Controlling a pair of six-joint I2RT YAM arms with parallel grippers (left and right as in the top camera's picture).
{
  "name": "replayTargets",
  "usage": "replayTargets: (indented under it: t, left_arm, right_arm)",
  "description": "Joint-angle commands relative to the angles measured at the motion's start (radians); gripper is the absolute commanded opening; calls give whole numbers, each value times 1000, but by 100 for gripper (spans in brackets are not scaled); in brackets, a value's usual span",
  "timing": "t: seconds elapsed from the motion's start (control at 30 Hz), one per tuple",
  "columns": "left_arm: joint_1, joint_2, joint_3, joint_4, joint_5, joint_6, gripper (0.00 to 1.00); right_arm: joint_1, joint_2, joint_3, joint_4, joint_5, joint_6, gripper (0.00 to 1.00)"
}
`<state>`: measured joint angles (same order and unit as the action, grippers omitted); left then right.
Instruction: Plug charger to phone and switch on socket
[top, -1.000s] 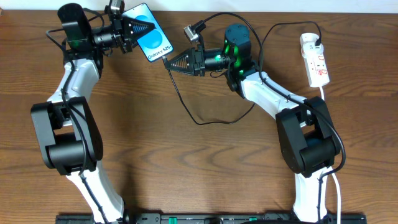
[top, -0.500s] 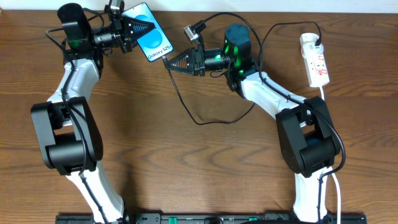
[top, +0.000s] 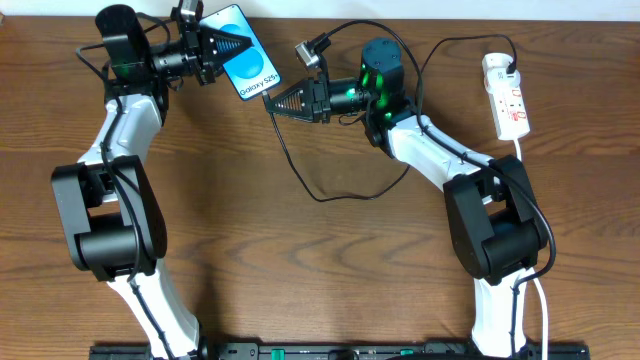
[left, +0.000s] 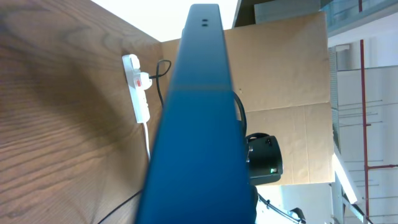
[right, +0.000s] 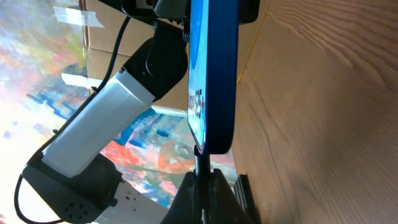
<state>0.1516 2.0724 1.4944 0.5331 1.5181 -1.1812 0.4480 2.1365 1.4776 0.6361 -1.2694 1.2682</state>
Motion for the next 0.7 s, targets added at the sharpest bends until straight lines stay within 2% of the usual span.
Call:
replayTargets:
  t: [0.0,0.67]
  left_arm:
    - [-19,-34,32,11,55,16,7]
    - [-35,-34,32,7,54,16,7]
  right_arm:
    - [-16,3,2,4,5,-8,1]
    - [-46,3,2,3,-55,-9,1]
